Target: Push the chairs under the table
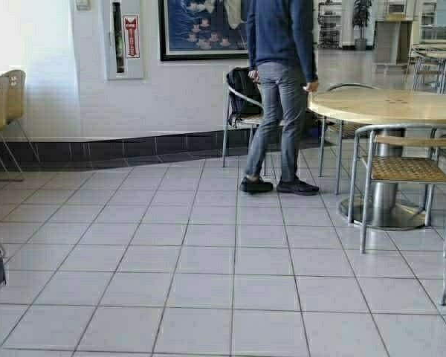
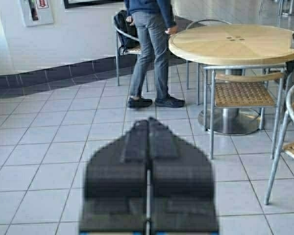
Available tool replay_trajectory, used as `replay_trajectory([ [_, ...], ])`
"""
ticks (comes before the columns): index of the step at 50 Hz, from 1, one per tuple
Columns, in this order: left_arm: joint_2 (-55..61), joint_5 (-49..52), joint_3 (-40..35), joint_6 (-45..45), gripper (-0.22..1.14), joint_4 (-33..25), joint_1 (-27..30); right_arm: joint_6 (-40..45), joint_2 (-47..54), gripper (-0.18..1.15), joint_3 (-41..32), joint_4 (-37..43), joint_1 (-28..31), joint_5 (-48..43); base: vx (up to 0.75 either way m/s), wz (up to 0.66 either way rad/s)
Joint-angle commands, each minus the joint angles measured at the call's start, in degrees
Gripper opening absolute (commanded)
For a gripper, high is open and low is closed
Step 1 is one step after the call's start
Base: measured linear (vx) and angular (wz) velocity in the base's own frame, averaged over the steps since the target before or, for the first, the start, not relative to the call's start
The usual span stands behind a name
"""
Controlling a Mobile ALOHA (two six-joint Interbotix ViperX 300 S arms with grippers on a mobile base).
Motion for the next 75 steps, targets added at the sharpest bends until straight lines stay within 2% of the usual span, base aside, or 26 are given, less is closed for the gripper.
replay_trajectory([
  [1,0.97,-0.26,-1.32,0.09,0.04,0.00,0.00,0.09,0.09,0.04,-0.79,0.09,0.09,-0.18,0.14,0.05],
  [24,3.96,-0.26,-0.79,0.79,0.04,0.26,-0.09,0.79,-2.81,0.04,-0.44,0.26,0.09,-0.18,0.23,0.06],
  [31,7.91,-0.26,-1.76,0.35,0.04,0.44,2.02,0.79,-1.58,0.04,-0.79,0.26,0.09,-0.18,0.21,0.13],
  [55,-0.26,-0.97,0.18,-0.09,0.04,0.00,2.99,0.70,-2.20,0.04,1.14,0.35,0.09,0.62,0.29,0.15],
  [75,-1.76,-1.14,0.26,-3.25,0.04,0.09,1.85,0.70,-0.97,0.04,0.35,0.35,0.09,0.62,0.31,0.31],
])
